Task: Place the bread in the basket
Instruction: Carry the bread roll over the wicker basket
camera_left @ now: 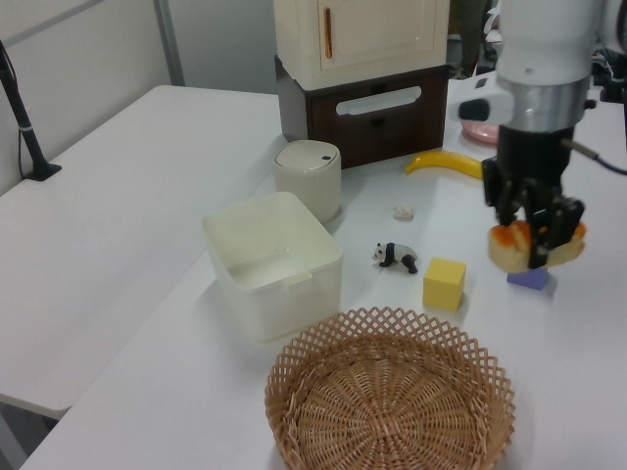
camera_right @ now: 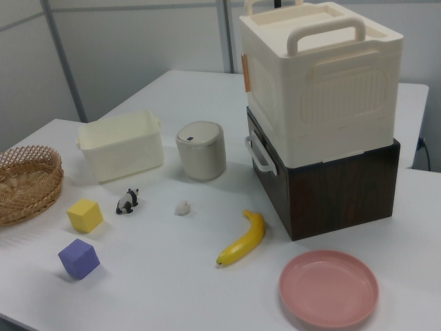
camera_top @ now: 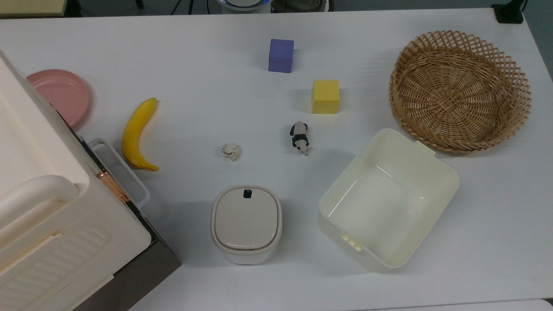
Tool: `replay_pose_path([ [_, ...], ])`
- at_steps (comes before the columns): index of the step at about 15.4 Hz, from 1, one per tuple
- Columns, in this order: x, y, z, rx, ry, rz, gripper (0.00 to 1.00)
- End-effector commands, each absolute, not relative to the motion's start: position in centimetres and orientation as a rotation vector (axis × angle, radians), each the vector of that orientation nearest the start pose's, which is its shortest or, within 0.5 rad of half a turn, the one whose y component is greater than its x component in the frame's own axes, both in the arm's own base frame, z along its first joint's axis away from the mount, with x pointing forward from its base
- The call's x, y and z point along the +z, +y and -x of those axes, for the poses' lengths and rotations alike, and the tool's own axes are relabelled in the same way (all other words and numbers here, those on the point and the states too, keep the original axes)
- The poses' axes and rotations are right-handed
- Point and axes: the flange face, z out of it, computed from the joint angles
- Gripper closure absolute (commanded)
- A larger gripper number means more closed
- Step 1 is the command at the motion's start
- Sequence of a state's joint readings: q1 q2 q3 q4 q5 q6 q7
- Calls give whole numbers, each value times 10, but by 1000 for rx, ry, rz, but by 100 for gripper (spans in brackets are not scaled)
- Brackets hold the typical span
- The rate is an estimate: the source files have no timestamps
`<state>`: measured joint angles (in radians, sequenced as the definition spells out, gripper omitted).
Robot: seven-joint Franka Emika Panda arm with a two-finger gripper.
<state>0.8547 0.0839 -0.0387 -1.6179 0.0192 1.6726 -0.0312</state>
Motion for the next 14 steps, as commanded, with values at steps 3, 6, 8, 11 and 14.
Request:
replay_pose_path([
  [3, 528, 498, -449, 27, -1233, 2875, 44],
  [6, 503, 508, -452, 65, -1243, 2885, 44],
  [8, 493, 515, -459, 68, -1223, 2898, 44],
  [11, 466, 523, -468, 103, -1220, 2917, 44],
  [14, 438, 528, -468, 162, -1235, 2929, 44],
])
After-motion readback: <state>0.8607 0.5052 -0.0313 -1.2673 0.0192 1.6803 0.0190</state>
